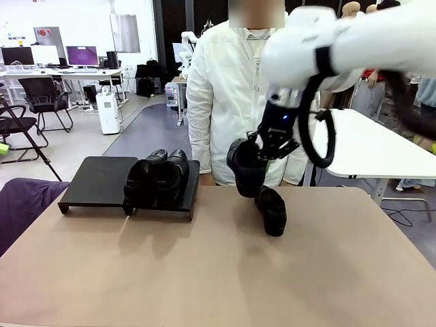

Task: Organize the shoes by placing them on the stand.
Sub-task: Pick up one Shoe and place it in the middle of the table.

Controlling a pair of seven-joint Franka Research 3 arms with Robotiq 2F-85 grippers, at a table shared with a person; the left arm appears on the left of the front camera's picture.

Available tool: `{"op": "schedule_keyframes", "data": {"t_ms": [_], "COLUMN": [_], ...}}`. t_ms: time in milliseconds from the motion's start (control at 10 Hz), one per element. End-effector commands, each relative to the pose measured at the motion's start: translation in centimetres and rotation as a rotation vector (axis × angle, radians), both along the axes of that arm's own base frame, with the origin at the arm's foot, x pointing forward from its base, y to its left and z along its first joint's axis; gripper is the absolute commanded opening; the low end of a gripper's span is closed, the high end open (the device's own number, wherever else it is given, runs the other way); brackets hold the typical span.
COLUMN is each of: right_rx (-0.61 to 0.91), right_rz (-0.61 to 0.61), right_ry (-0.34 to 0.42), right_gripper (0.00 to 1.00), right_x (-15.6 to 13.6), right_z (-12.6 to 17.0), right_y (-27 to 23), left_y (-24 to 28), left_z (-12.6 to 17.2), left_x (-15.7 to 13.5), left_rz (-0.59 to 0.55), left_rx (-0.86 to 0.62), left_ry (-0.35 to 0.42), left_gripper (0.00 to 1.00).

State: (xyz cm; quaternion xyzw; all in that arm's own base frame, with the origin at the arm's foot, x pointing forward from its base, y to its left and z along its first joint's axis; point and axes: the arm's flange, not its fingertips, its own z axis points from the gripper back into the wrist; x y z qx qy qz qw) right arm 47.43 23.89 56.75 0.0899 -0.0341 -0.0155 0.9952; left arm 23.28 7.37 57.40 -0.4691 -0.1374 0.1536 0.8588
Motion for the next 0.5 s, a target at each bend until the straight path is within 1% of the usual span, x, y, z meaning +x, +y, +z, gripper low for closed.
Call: {"op": "schedule_keyframes", "data": {"t_ms": [0,100,200,300,400], "right_rx": [0.071,0.090,0.074,0.039,0.039], "right_rz": [0.048,-0.005,-0.085,0.006,0.006], "right_ry": [0.032,0.016,0.055,0.031,0.031], "right_gripper": [0.00,0.00,0.00,0.00,0.00], "right_x": [-4.6,-4.6,-2.5,-4.7,-4.7], "right_z": [-1.2,-1.9,-3.6,0.1,0.1], "right_y": [-2.4,-3.4,-4.4,-2.0,-2.0], "left_y": [0.0,0.0,0.0,0.0,0.0], "left_z": [0.1,0.1,0.1,0.1,0.1], "left_x": [0.0,0.0,0.0,0.0,0.0], "left_rz": [-0.009,-0.009,-0.009,-0.009,-0.009], "left_rx": [-0.017,-0.017,-0.017,-0.017,-0.017], "left_ry": [-0.012,-0.012,-0.012,-0.012,-0.012], "left_gripper": [1.00,1.00,1.00,1.00,1.00]}}
